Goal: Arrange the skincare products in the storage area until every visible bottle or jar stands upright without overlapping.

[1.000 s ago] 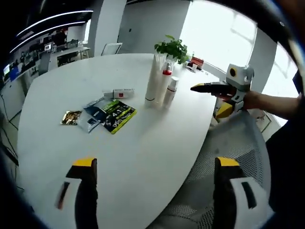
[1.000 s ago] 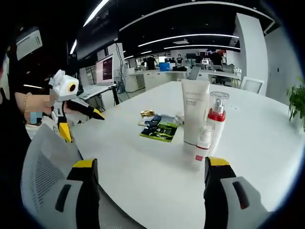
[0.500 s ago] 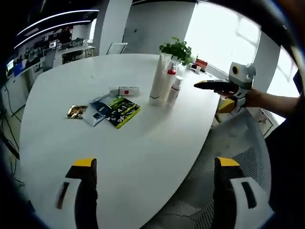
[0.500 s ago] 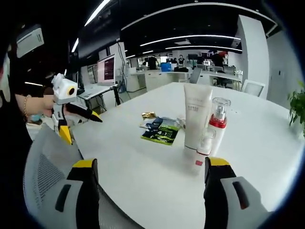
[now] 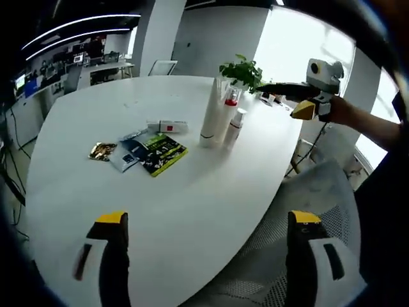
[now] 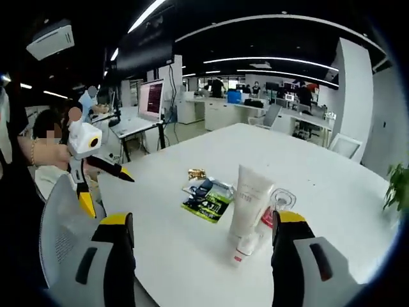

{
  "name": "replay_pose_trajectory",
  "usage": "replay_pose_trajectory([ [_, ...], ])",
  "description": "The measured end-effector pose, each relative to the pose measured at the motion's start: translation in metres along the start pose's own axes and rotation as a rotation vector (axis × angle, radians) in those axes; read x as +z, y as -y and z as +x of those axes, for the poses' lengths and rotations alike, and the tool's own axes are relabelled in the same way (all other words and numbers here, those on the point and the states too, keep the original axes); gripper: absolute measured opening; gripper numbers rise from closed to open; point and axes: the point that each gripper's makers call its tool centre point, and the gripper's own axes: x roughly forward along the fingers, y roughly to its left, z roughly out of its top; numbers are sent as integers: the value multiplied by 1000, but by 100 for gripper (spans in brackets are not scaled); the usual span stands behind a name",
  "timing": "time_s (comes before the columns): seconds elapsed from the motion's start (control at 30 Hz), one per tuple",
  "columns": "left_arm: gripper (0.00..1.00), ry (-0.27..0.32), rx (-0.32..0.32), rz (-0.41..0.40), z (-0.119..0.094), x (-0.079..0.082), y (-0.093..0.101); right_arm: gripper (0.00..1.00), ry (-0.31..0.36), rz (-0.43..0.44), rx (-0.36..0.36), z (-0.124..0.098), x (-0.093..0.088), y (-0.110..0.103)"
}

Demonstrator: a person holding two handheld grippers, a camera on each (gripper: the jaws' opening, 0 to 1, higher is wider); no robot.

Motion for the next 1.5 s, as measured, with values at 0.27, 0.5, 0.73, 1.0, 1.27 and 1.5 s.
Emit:
replay_pose_trajectory([
  [0.27,99,21,13,-21,-1,3,6,83,-37,-75,31,20,47,30],
  [0.5,99,18,49,-51,-9,-2,-8,80,-57,-70,97,56,79,39],
  [0.73,99,30,71,-82,-14,-1,-20,72,-212,-34,142,99,69,55],
  [1.0,99,28,67,-97,-7,4,-27,62,-353,-55,174,137,54,65],
  [1.27,99,20,49,-105,0,6,-31,47,-518,-69,219,173,12,83],
  [1.5,99,21,53,-121,2,8,-37,44,-629,-86,279,193,-19,92],
])
